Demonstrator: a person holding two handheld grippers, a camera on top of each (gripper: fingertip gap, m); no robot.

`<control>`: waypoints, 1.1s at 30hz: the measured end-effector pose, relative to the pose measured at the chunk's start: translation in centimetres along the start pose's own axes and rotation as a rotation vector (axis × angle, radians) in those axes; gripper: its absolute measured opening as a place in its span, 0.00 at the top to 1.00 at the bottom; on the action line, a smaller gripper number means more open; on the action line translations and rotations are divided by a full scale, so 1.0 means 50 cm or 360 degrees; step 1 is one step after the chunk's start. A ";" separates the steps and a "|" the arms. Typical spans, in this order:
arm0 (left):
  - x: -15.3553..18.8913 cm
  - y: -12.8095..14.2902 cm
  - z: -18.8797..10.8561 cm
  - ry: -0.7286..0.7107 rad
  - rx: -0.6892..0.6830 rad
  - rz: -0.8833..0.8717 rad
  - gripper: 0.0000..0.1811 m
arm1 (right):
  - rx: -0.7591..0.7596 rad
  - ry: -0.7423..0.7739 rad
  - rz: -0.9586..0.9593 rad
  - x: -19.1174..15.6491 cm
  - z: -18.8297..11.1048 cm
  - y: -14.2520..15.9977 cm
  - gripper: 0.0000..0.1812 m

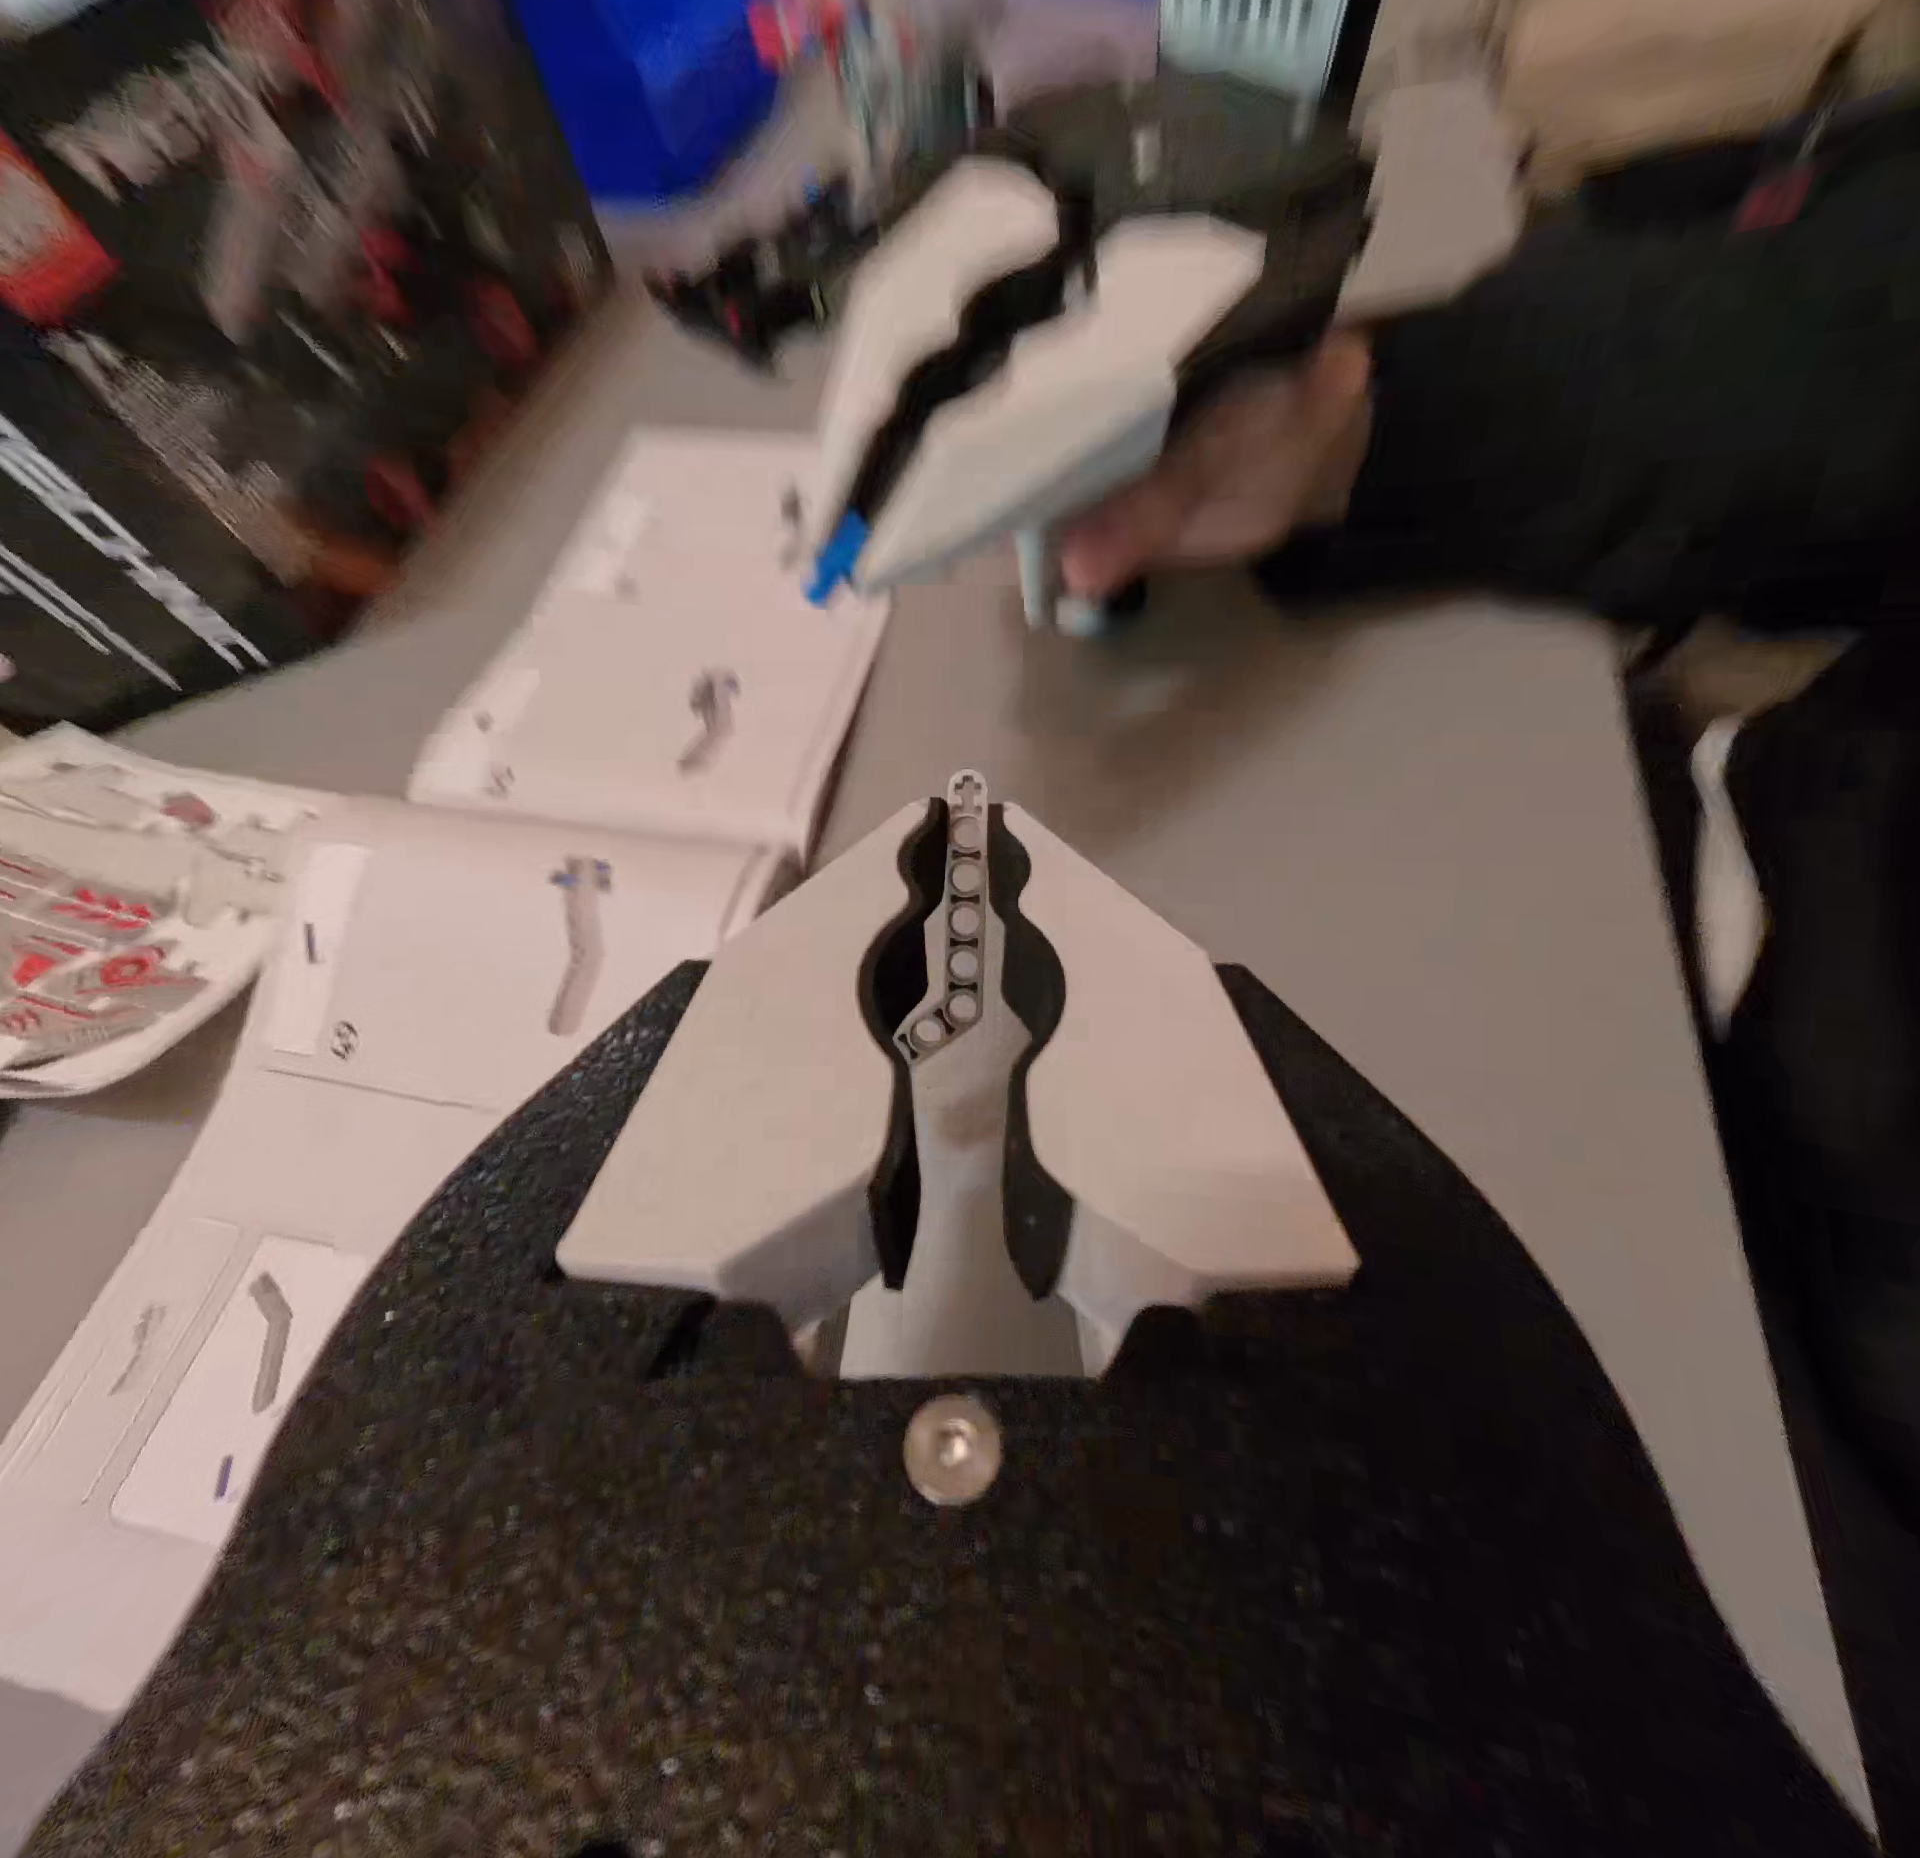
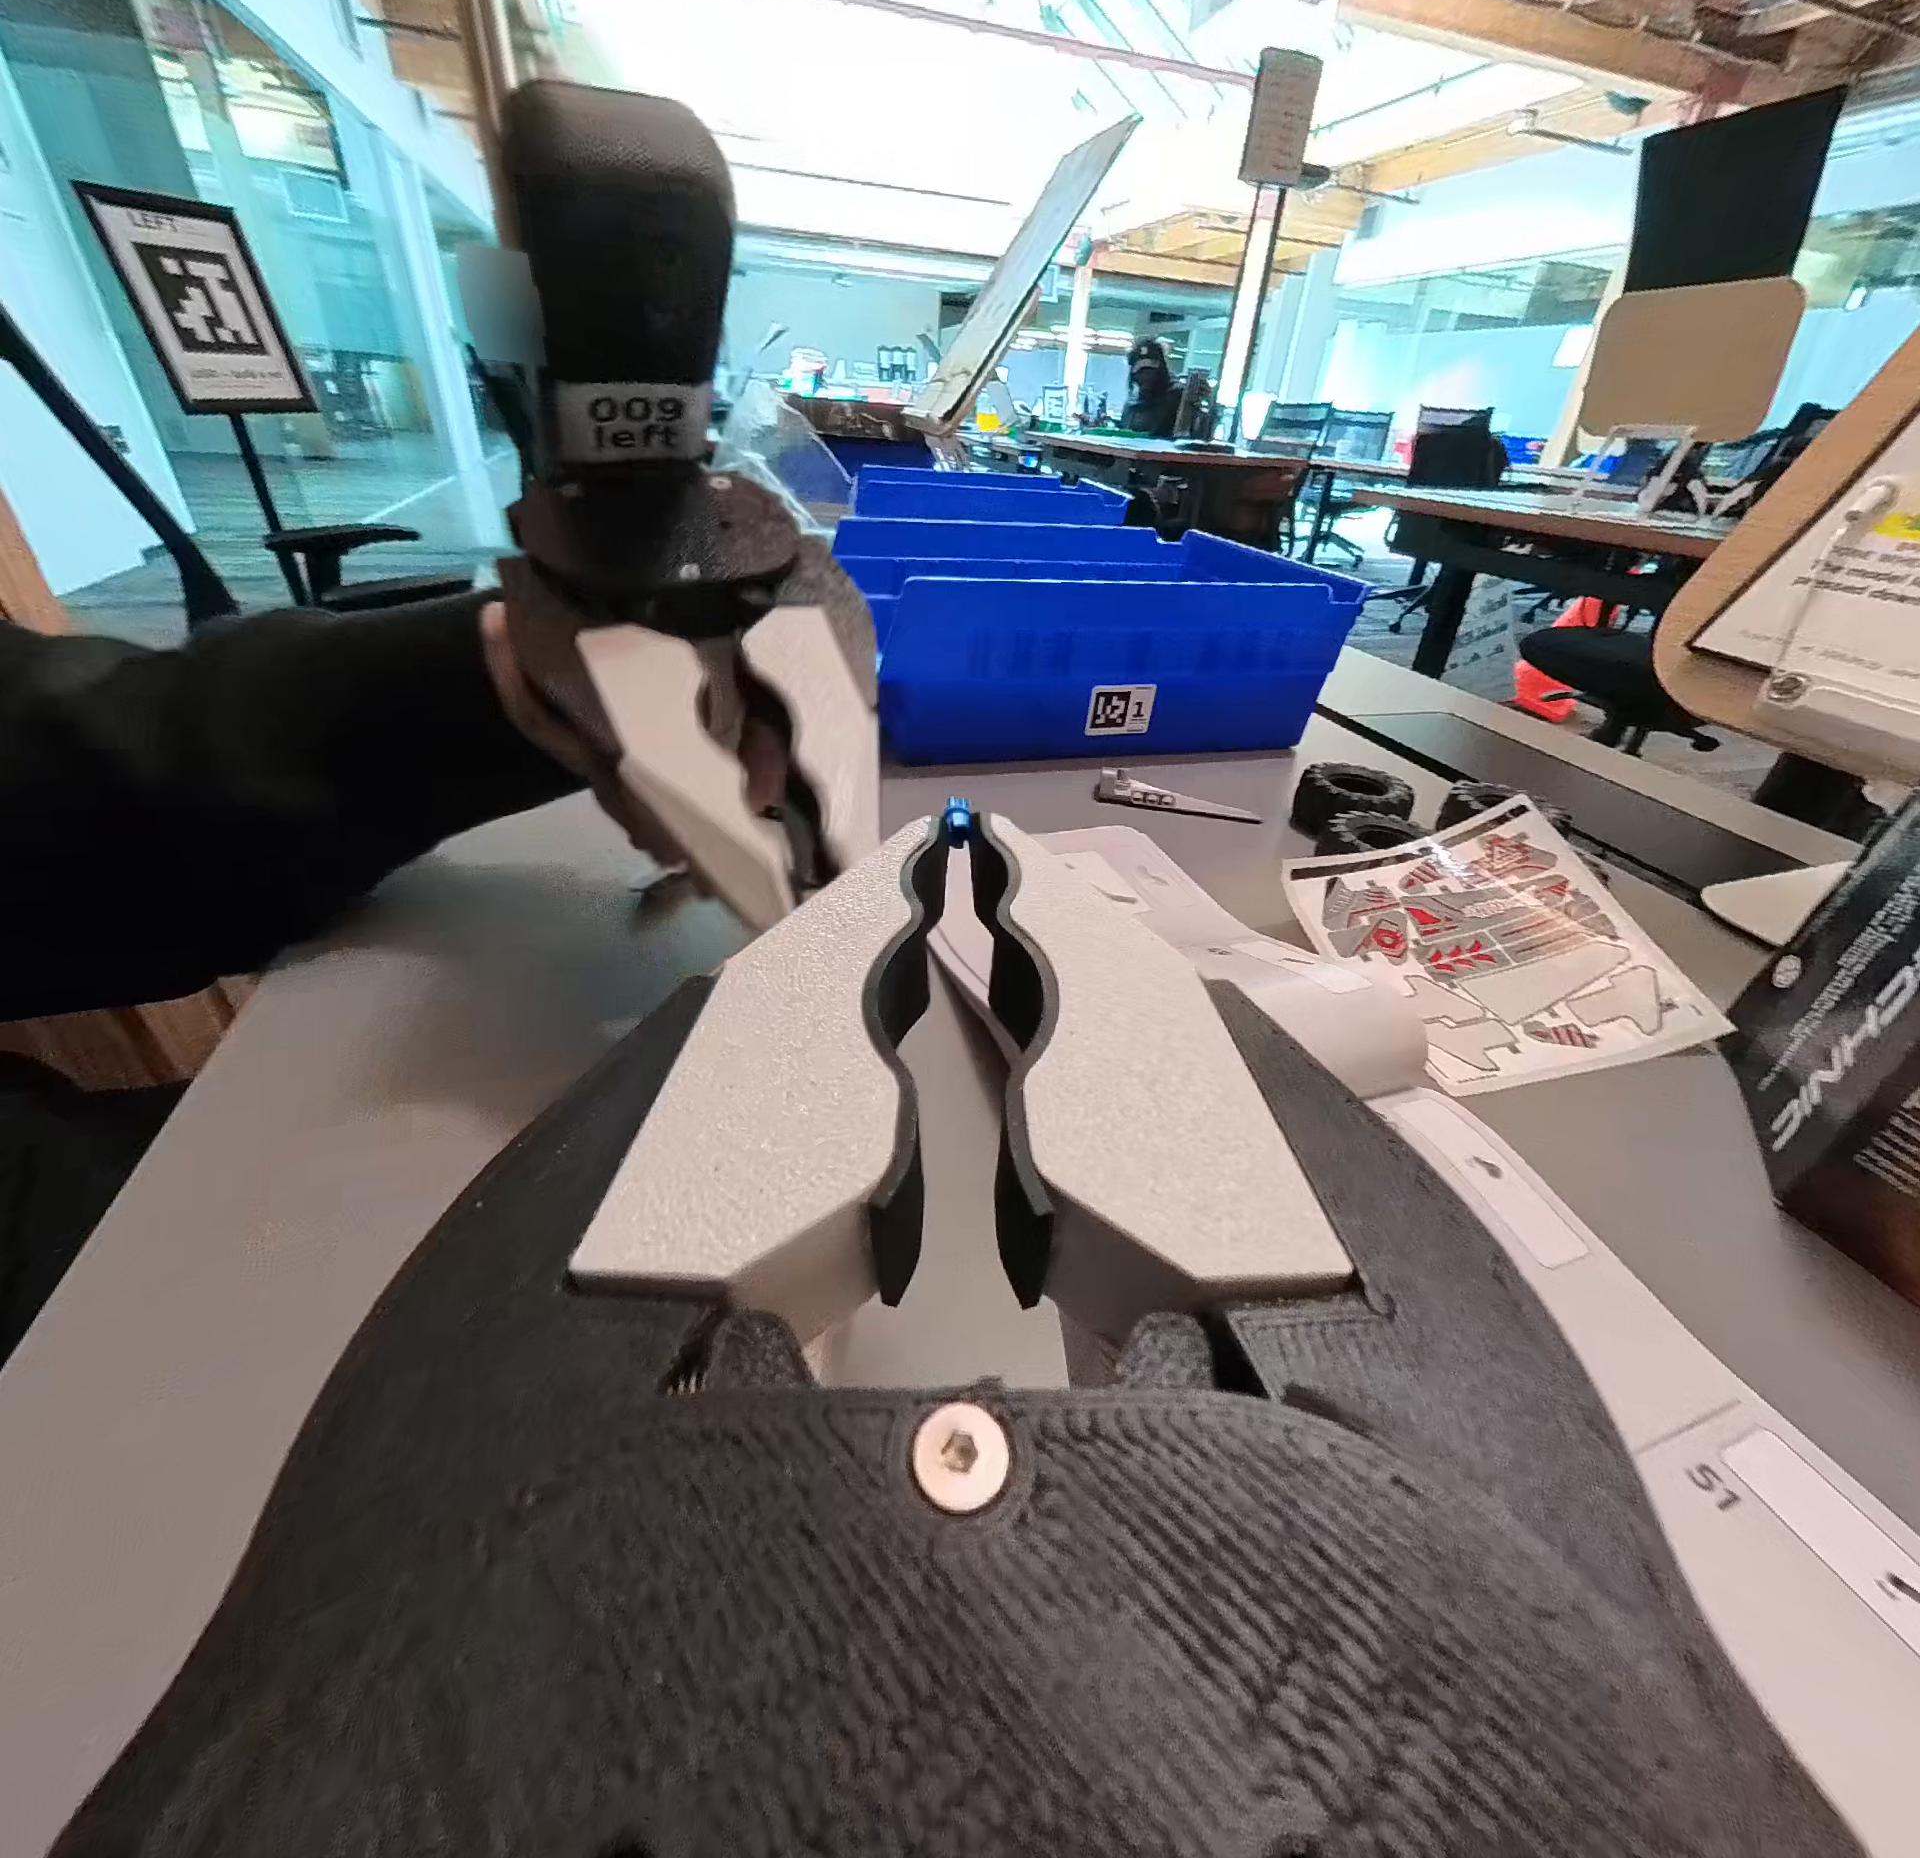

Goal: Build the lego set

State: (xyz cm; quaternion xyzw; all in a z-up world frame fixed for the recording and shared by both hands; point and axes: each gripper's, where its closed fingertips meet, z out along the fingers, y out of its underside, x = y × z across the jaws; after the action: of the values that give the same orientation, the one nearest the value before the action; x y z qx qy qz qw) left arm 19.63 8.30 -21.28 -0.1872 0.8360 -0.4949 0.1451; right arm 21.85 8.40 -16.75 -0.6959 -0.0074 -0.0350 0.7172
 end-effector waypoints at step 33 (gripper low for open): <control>0.003 -0.134 -0.080 0.0439 0.1210 -0.0675 0.97 | 0.0379 -0.0239 0.0153 -0.054 -0.002 -0.075 0.98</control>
State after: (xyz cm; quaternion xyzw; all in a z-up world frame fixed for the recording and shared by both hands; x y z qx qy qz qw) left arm 18.91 8.41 -13.52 -0.2201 0.5498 -0.8057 -0.0136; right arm 18.94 8.30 -13.15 -0.6062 -0.0318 0.0526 0.7929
